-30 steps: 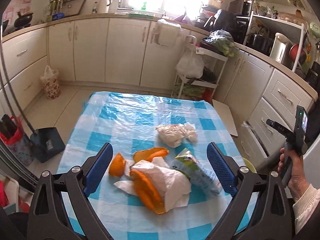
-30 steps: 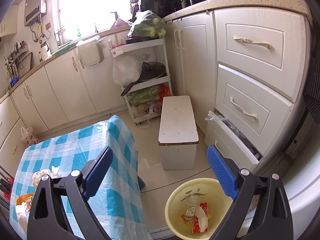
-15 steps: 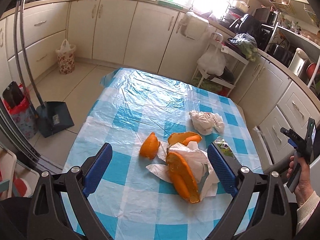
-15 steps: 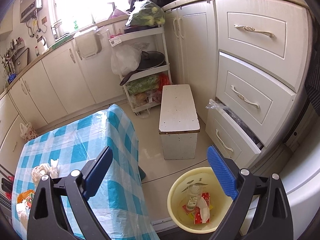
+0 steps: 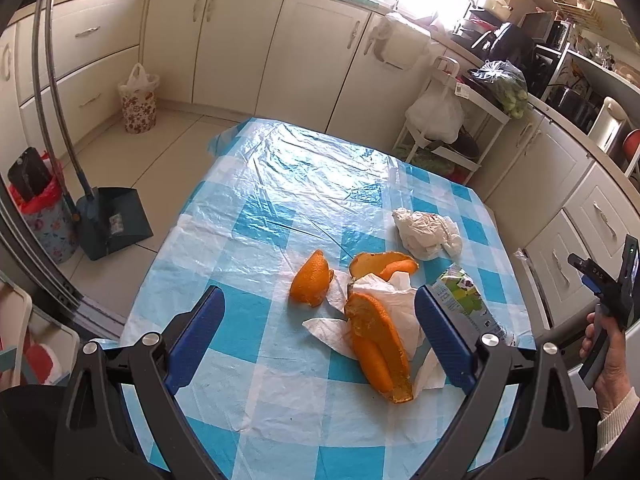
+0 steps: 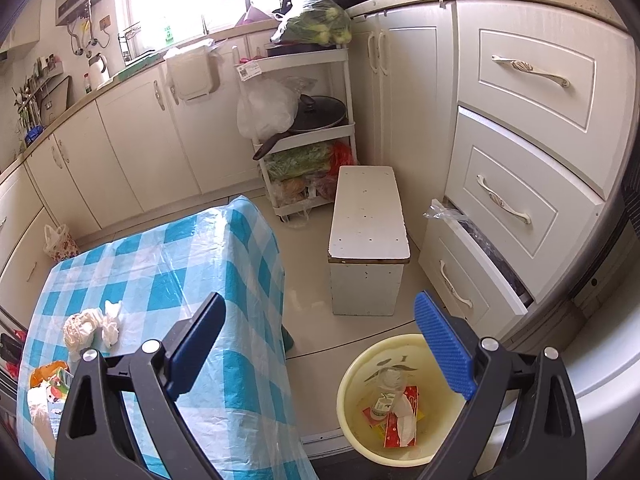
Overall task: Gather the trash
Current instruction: 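Reach both tools toward the remaining orange peels and tissues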
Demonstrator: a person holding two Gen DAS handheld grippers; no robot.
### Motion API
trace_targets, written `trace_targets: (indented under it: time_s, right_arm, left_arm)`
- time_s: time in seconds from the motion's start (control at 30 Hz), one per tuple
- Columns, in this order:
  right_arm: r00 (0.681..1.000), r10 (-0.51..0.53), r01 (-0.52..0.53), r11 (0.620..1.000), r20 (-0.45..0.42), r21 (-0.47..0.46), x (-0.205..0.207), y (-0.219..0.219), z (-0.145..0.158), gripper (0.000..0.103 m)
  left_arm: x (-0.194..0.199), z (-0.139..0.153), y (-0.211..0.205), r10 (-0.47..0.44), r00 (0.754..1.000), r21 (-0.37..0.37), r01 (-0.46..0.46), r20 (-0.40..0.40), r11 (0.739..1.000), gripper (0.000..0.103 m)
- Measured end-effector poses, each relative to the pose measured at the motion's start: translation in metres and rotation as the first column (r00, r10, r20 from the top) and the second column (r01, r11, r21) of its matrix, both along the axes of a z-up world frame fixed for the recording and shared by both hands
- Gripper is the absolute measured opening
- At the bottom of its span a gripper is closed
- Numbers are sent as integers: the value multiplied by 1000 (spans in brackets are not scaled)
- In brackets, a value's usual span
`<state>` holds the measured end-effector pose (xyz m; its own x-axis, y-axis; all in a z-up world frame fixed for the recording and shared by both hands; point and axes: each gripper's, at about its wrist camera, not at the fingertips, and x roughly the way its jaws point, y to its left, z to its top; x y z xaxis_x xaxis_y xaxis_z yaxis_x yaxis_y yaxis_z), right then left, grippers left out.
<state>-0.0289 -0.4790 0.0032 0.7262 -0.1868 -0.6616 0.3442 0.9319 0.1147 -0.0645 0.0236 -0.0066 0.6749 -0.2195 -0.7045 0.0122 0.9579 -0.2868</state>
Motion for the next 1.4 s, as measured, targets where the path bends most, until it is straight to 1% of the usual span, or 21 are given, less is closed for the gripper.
trace_targets:
  time_s: [0.27, 0.47, 0.67, 0.83, 0.93, 1.03, 1.13, 1.2, 1.27, 1.33, 1.4]
  right_arm:
    - [1000, -1, 1, 1000, -2, 5, -6, 3, 3, 91]
    - [1000, 28, -28, 1000, 7, 10, -11, 12, 5, 91]
    - [999, 46, -46, 999, 14, 13, -11, 19, 8, 91]
    - [997, 66, -68, 997, 51, 47, -11, 23, 13, 91]
    - [993, 85, -91, 993, 81, 75, -10, 27, 17, 91]
    - [986, 117, -129, 987, 118, 101, -9, 36, 22, 92]
    - [972, 189, -205, 973, 144, 109, -5, 50, 27, 92]
    - [952, 263, -278, 957, 157, 86, -2, 67, 31, 92]
    - [926, 345, -354, 934, 153, 41, 1, 89, 34, 92]
    - [891, 431, -438, 899, 142, 16, 3, 111, 33, 91]
    - [859, 497, -498, 867, 123, -25, 5, 132, 33, 92]
  left_arm:
    - [-2, -2, 9, 19, 1000, -9, -19, -14, 1000, 92]
    - [-3, -3, 11, 25, 999, -19, -26, -21, 999, 93]
    - [-6, 6, 18, 23, 1000, -19, -23, -8, 1000, 93]
    - [-4, 10, 37, 60, 998, -24, -61, -11, 998, 93]
    - [-1, 6, 44, 76, 997, -23, -77, -29, 997, 93]
    - [4, 1, 43, 72, 996, -12, -72, -47, 997, 93]
    - [8, -5, 36, 49, 997, -8, -50, -63, 999, 93]
    - [10, -9, 28, 23, 997, -5, -24, -72, 1000, 93]
    - [9, -11, 17, -28, 998, -15, 28, -57, 1000, 93]
    - [7, -9, -1, -102, 994, 2, 102, -34, 995, 93]
    - [3, -6, -21, -183, 983, 30, 183, -2, 983, 93]
